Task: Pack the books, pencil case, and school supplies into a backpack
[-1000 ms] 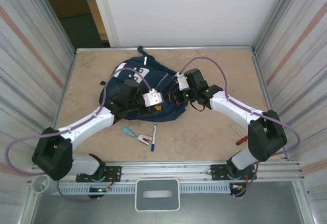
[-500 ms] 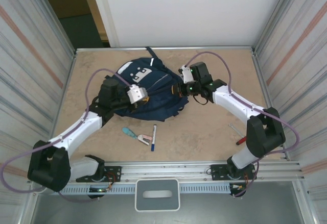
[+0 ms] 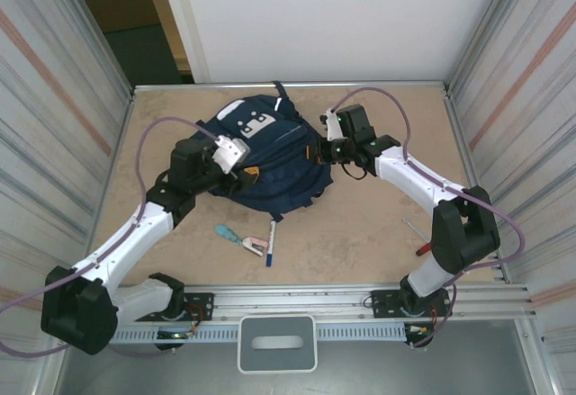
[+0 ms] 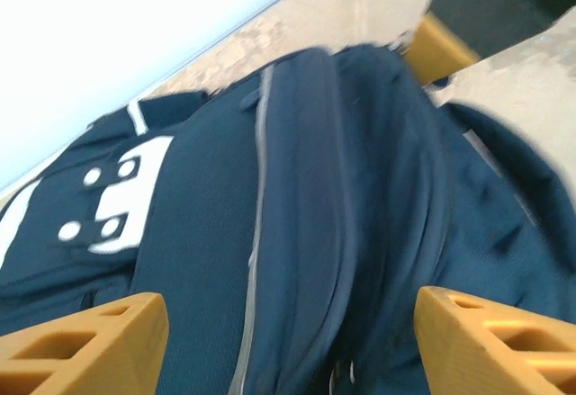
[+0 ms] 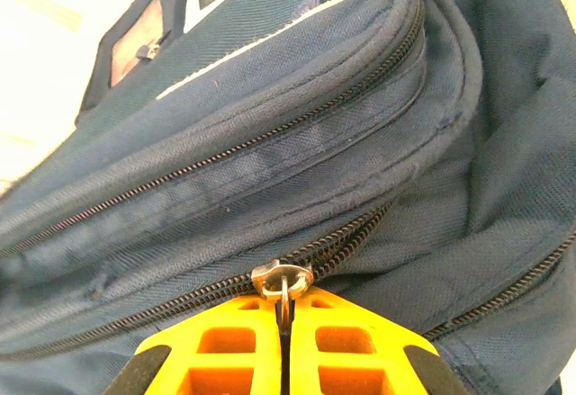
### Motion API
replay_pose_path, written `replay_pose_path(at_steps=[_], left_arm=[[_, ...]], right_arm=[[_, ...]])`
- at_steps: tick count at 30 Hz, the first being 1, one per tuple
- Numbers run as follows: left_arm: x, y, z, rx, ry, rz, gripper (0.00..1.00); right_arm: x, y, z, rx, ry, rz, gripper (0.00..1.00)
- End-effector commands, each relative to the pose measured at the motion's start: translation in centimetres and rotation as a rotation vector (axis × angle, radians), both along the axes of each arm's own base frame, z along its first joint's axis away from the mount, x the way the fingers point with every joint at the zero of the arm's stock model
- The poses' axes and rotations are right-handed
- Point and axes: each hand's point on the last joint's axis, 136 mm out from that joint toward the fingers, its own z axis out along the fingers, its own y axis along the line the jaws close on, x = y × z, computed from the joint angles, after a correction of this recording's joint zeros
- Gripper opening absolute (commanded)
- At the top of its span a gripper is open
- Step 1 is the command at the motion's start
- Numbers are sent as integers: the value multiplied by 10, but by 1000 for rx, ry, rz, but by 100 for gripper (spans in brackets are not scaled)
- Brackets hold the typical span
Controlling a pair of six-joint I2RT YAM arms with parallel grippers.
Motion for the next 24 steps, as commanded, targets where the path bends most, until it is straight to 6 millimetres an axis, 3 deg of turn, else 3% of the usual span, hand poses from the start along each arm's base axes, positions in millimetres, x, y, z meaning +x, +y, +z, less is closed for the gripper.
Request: replay_pose_path(at_steps=[1,5,11,15,19,22,24], left_arm=[[-7,-16,18,33,-10,29,77],[-5,-39,11,164,-21,-8,78],[17,-72,-5,247,19,-48,76],[28,-86,-11,274,2,-88,60],[30,-96,-6,264,-76,-170,31],[29,-101,11,204,-138,-252,3],[22,-106,27,157,-187,-318,0]], right_arm=[[2,11,71,111,-136,2,0],[-6,16,85,134,-149,24,0],[-18,14,102,159,-172,36,0],[-27,12,106,170,-175,46,0],[-30,3,103,164,-171,34,0],[-26,-18,96,133,-165,-20,0],[-22,-38,91,98,-164,-74,0]])
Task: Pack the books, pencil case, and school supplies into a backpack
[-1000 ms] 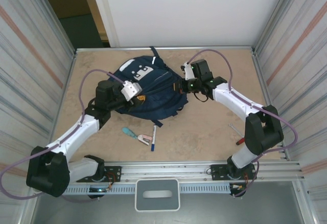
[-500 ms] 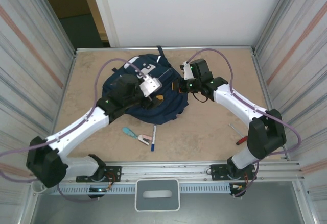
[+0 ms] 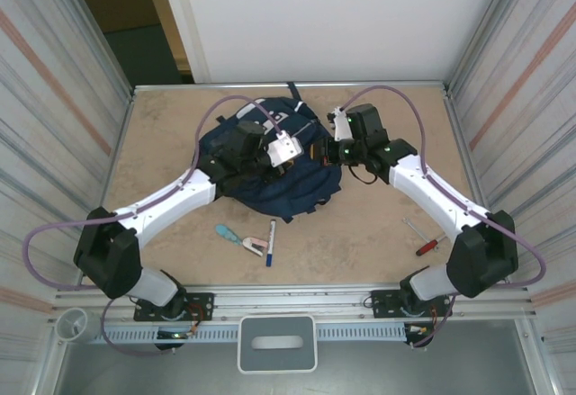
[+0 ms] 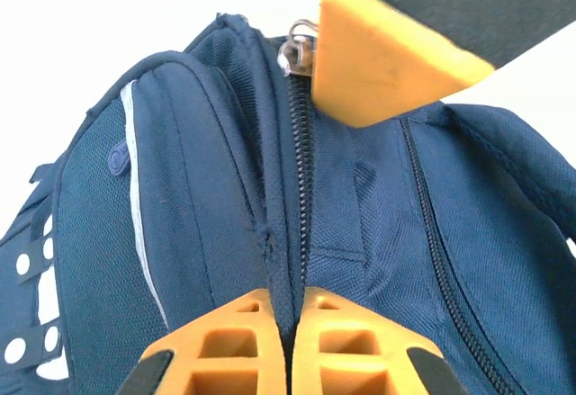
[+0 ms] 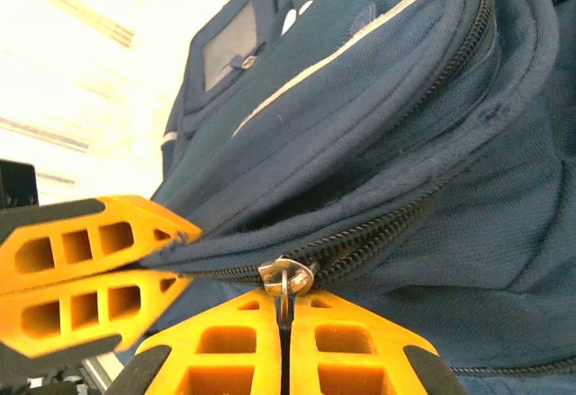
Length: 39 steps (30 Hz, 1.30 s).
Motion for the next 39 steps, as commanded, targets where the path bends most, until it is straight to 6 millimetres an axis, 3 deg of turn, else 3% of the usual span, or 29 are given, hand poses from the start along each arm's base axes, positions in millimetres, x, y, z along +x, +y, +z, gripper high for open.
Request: replay_pose_path(at_steps=[1,4,6,9,12,16,20,23,28,32,39], left_arm=[[-4,-11,47,-102,-161,-161,0],[-25,-17,67,-149,-207,-274,0],[-34,-11,78,-179,-230,-301,0],[-34,14,92,-267,-247,-286,0],[-24,44,89,-327,-251,-219,0],[4,67,59,-269,-213,-76,5],[33,90,47,-208,-135,149,35],[35,102,54,-204,-91,277,51],[-5,74,67,-181,-123,165,71],[-29,40,59,-90,-152,10,79],[-12,9,17,83,-77,-87,77]], right_arm=[[7,-33,43,26,-128,-85,0],[7,-55,39,-17,-130,-138,0],[6,-72,34,-48,-120,-171,0],[10,-96,15,-95,-71,-224,0],[15,-108,2,-91,-24,-250,0],[15,-85,16,-6,-61,-180,0],[9,-60,36,47,-106,-120,0],[5,-41,50,103,-127,-78,0],[1,-14,68,140,-160,-26,0],[0,5,75,160,-168,14,0],[-5,22,80,194,-165,48,0]])
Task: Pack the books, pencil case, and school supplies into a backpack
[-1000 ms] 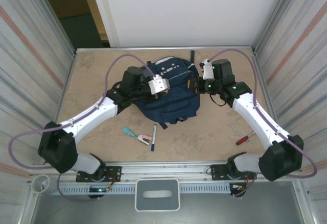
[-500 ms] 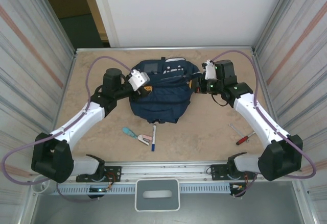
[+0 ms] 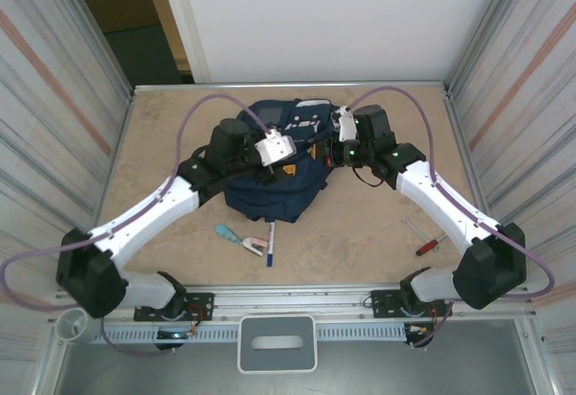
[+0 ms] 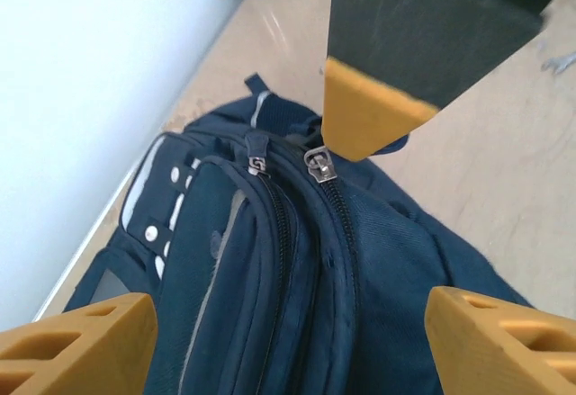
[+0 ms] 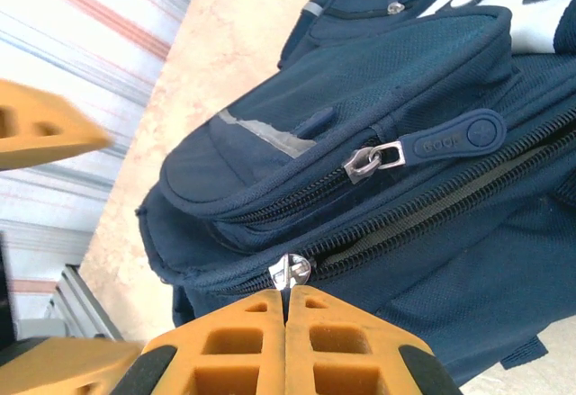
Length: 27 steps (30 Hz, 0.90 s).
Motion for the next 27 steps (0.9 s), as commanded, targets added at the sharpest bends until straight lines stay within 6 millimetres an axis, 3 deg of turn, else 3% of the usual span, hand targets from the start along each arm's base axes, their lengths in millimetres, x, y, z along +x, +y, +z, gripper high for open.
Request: replay_pose_path(at_steps=[1,3,6,8,10,14,19,22,25,27], left_arm=[[7,0,-29,125,19,-29,74],[13,-3,-34,131,0,-50,63],[22,3,-28,83,-28,-66,31],[21,11,-17,22,-31,-104,12],[14,18,-3,-58,-53,-157,1],[-8,36,14,-162,-116,-254,0],[-15,61,26,-232,-148,-267,0],[-13,63,29,-248,-143,-264,0],[-11,60,28,-262,-102,-273,0],[-9,58,27,-271,-87,-278,0]], right_arm=[[9,16,62,133,-153,25,0],[7,17,62,140,-149,31,0],[7,8,50,109,-132,12,0],[12,-8,32,64,-110,-39,0],[23,-33,8,0,-72,-125,0],[58,-87,-35,-143,-8,-320,0],[100,-102,-57,-228,8,-415,0],[106,-80,-65,-185,35,-336,0],[82,-43,-52,-150,-55,-163,0],[62,-33,-40,-120,-107,-92,9]])
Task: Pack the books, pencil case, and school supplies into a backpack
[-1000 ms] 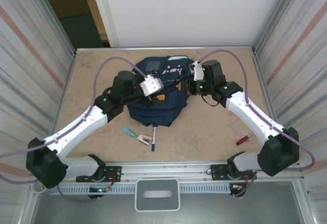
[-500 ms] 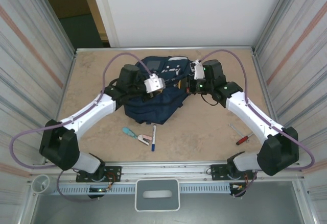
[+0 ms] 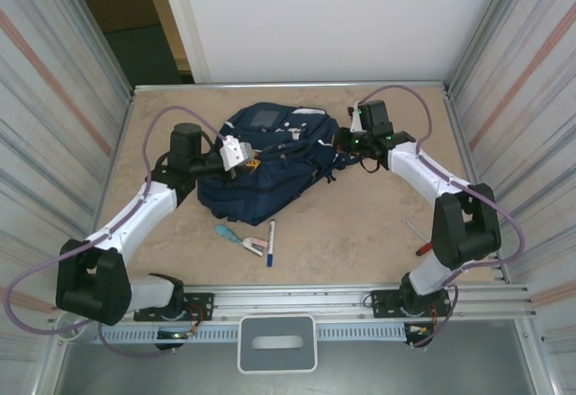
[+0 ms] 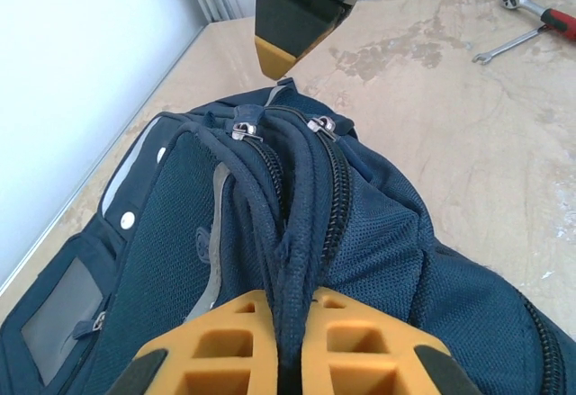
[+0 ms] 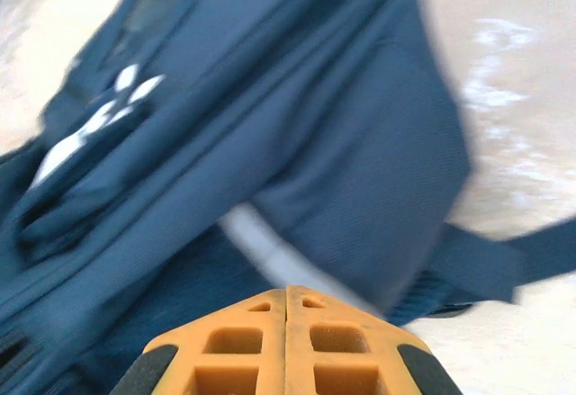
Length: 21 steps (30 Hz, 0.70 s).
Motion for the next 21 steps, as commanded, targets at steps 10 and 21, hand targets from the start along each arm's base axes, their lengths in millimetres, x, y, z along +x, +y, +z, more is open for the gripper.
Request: replay_pose_path(at_steps=[10,21], left_arm=[[-2,-15,52,-115,-116,-84,0],[-3,-21,52,-106,-108,-93,0]], right_arm=[[-92,93,55,44,-256,497,47],[-99,123,48,136,-247,618,50]])
